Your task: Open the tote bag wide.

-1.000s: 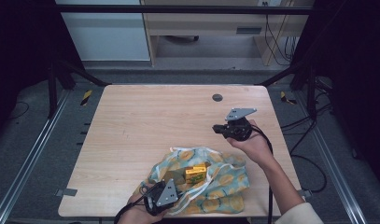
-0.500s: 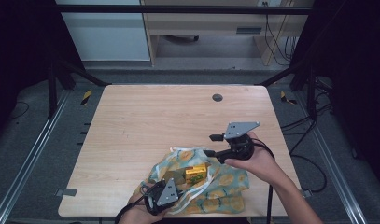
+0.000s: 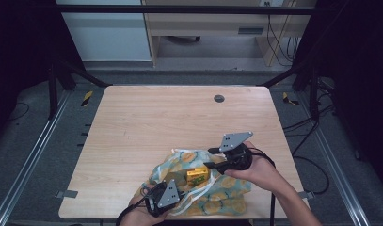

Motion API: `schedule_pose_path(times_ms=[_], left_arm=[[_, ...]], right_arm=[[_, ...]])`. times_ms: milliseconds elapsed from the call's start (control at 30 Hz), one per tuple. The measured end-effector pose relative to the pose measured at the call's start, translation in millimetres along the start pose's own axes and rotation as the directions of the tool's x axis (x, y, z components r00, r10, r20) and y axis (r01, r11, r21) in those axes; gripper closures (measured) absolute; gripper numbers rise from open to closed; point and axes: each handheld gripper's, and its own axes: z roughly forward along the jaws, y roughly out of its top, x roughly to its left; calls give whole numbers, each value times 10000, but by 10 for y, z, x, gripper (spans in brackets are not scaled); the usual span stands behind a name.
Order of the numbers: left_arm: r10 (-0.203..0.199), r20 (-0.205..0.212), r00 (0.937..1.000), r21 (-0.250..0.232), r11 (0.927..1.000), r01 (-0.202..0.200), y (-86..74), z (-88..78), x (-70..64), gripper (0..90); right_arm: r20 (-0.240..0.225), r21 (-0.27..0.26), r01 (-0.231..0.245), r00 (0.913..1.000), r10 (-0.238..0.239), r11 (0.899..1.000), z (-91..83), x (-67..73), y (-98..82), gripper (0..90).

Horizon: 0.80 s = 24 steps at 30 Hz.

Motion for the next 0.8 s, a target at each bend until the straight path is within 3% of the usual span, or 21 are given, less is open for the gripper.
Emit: schedule_pose_path(times_ms=[33, 67, 100, 133, 167, 233, 433, 567, 633, 667, 733, 800], left_arm=[[0, 0, 10000, 0, 10000, 0, 0, 0, 0, 896], [13, -14, 10000, -16, 10000, -13, 3, -4, 1, 896], [13, -14, 10000, -16, 10000, -13, 3, -4, 1, 896], [25, -54, 10000, -35, 10000, -25, 5, -3, -1, 896], [20, -59, 10000, -47, 10000, -20, 5, -3, -1, 896], [30, -74, 10000, -60, 10000, -30, 7, -4, -1, 896], [110, -54, 9999, 53, 9999, -110, 6, 4, -15, 899], [262, 1, 9997, 271, 9993, -262, -4, 22, -41, 899], [281, 20, 9996, 308, 9991, -281, -5, 21, -43, 900], [281, 20, 9996, 308, 9991, -281, -5, 21, -43, 900], [346, 31, 9994, 404, 9986, -347, -11, 29, -48, 900], [380, 27, 9993, 433, 9983, -381, -13, 32, -48, 900]], right_arm=[[0, 0, 0, 10000, 0, 10000, 0, 0, 0, 552], [-32, 93, 103, 9999, -103, 9999, 0, 3, -15, 642], [-32, 93, 103, 9999, -103, 9999, 0, 3, -15, 642], [-25, 160, 257, 9997, -257, 9995, 11, 6, -25, 766], [5, 192, 271, 9996, -271, 9995, 18, 2, -26, 830], [57, 186, 233, 9997, -234, 9996, 28, -15, -18, 899], [624, 43, 114, 9980, -116, 9999, 47, -114, 61, 900], [1430, 58, -414, 9889, 402, 9991, 107, -386, 120, 900], [1681, 95, -772, 9829, 745, 9970, 150, -517, 107, 900], [1681, 95, -772, 9829, 745, 9970, 150, -517, 107, 900], [2015, 185, -1258, 9722, 1195, 9919, 223, -689, 68, 900], [2094, 204, -1369, 9692, 1297, 9904, 248, -736, 51, 900]])
